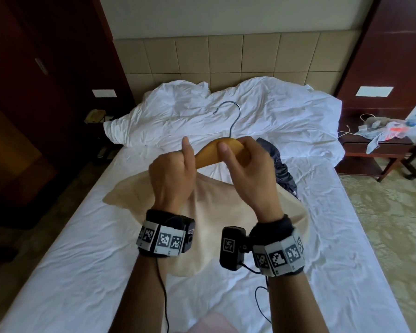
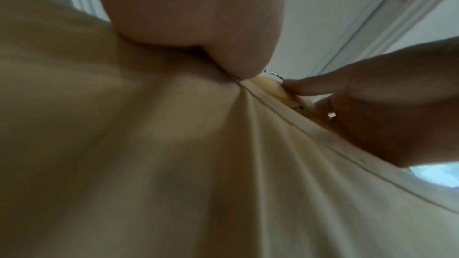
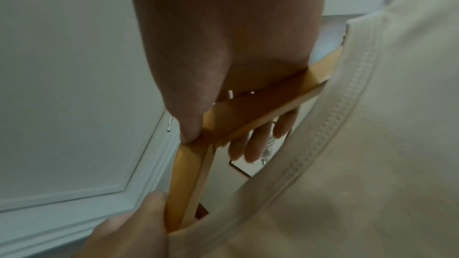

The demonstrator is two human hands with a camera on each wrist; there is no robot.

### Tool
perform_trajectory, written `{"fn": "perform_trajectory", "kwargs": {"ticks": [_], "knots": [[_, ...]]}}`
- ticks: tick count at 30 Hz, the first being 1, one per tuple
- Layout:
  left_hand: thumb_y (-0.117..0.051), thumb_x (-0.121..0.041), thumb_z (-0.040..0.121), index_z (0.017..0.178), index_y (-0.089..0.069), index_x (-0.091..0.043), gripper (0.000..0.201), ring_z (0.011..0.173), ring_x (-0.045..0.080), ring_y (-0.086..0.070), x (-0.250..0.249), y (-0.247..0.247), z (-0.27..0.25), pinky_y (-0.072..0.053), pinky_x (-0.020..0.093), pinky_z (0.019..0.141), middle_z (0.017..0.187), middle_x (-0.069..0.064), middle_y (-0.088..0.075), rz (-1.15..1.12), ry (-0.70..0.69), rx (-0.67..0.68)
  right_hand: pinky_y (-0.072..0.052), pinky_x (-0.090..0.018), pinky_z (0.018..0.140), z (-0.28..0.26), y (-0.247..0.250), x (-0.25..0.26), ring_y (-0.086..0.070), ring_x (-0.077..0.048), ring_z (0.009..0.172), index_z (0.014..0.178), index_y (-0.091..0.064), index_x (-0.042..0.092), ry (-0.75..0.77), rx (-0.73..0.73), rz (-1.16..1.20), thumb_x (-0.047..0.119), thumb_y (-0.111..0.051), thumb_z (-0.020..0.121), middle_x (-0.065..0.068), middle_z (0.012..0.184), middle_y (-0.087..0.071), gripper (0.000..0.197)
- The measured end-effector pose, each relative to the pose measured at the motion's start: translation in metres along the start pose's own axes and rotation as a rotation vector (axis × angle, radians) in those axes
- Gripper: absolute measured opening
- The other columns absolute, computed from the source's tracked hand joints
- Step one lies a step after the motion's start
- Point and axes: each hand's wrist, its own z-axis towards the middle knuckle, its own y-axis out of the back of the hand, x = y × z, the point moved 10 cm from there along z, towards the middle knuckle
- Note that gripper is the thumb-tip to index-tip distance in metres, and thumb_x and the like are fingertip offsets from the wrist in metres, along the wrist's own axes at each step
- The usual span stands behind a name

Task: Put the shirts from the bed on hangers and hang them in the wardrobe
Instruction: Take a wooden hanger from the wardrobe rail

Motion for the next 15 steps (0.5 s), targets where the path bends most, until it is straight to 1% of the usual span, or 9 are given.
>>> {"fn": "perform_trajectory", "kwargs": {"ticks": [2,3,5,8,9,10,12,13,15], "knots": [[-0.031,-0.041,0.109,0.051,-0.056,-0.002,0.075,0.051,0.031,-0.059,-0.001,-0.012,-0.002,-0.035,0.032,0.056,0.051,0.012,-0.061,-0.057,-0.015,0.078,-0.055,-0.043,0.063,0.002,0.006,-0.009,-0.068,-0.018,0.069,0.088,-0.066,0.020,-0.017,-0.002,0.030,0.059,-0.067,0.097,0.001,0.071,-0.069,0.040],[-0.030,-0.044,0.108,0.053,-0.059,-0.001,0.075,0.053,0.029,-0.061,-0.002,-0.017,-0.003,-0.038,0.034,0.056,0.052,0.010,-0.062,-0.094,-0.017,0.117,-0.055,-0.047,0.064,0.002,0.011,-0.011,-0.068,-0.024,0.069,0.085,-0.067,0.019,-0.015,-0.008,0.046,0.059,-0.067,0.096,-0.003,0.071,-0.069,0.042],[-0.027,-0.051,0.106,0.059,-0.065,-0.001,0.079,0.056,0.025,-0.063,-0.003,-0.029,-0.005,-0.045,0.037,0.059,0.056,0.008,-0.065,-0.131,-0.023,0.186,-0.053,-0.049,0.065,0.002,0.024,-0.013,-0.066,-0.030,0.069,0.083,-0.068,0.018,-0.005,-0.054,0.065,0.057,-0.068,0.097,-0.008,0.071,-0.068,0.041],[-0.021,-0.056,0.104,0.049,-0.051,-0.007,0.079,0.051,0.027,-0.057,0.006,-0.035,-0.006,-0.043,0.037,0.059,0.050,0.007,-0.059,-0.019,-0.033,0.208,-0.055,-0.051,0.067,0.000,0.046,-0.021,-0.069,-0.032,0.072,0.083,-0.069,0.020,-0.035,-0.159,0.087,0.059,-0.070,0.095,-0.008,0.070,-0.069,0.041],[-0.020,-0.057,0.103,0.048,-0.048,-0.009,0.078,0.052,0.028,-0.057,0.013,-0.035,-0.005,-0.045,0.038,0.060,0.050,0.008,-0.058,0.016,-0.020,0.212,-0.057,-0.049,0.067,0.000,0.054,-0.024,-0.071,-0.030,0.073,0.082,-0.069,0.022,-0.051,-0.190,0.094,0.059,-0.071,0.094,-0.006,0.070,-0.071,0.039],[-0.020,-0.056,0.103,0.048,-0.048,-0.009,0.078,0.054,0.030,-0.057,0.023,-0.035,-0.004,-0.047,0.040,0.063,0.051,0.009,-0.059,0.034,0.002,0.215,-0.057,-0.045,0.067,-0.001,0.062,-0.027,-0.072,-0.025,0.074,0.082,-0.069,0.023,-0.063,-0.221,0.091,0.056,-0.072,0.095,-0.002,0.071,-0.071,0.035],[-0.023,-0.052,0.105,0.049,-0.052,-0.004,0.079,0.055,0.031,-0.058,0.042,-0.034,-0.004,-0.047,0.040,0.063,0.052,0.011,-0.059,0.027,0.058,0.207,-0.050,-0.030,0.067,-0.003,0.078,-0.029,-0.066,-0.005,0.071,0.083,-0.069,0.026,-0.077,-0.276,0.060,0.050,-0.073,0.096,0.010,0.071,-0.069,0.028],[-0.022,-0.050,0.105,0.050,-0.053,-0.002,0.080,0.054,0.031,-0.058,0.049,-0.032,-0.006,-0.045,0.039,0.061,0.051,0.011,-0.059,0.008,0.078,0.196,-0.047,-0.024,0.067,-0.004,0.084,-0.029,-0.062,0.000,0.070,0.083,-0.069,0.027,-0.084,-0.290,0.046,0.049,-0.073,0.096,0.015,0.070,-0.067,0.026],[-0.018,-0.052,0.104,0.049,-0.052,-0.001,0.082,0.050,0.029,-0.057,0.056,-0.030,-0.010,-0.042,0.036,0.056,0.049,0.010,-0.057,-0.047,0.097,0.172,-0.044,-0.019,0.066,-0.004,0.089,-0.029,-0.061,0.003,0.070,0.084,-0.070,0.028,-0.090,-0.301,0.040,0.049,-0.073,0.096,0.019,0.069,-0.066,0.024]]}}
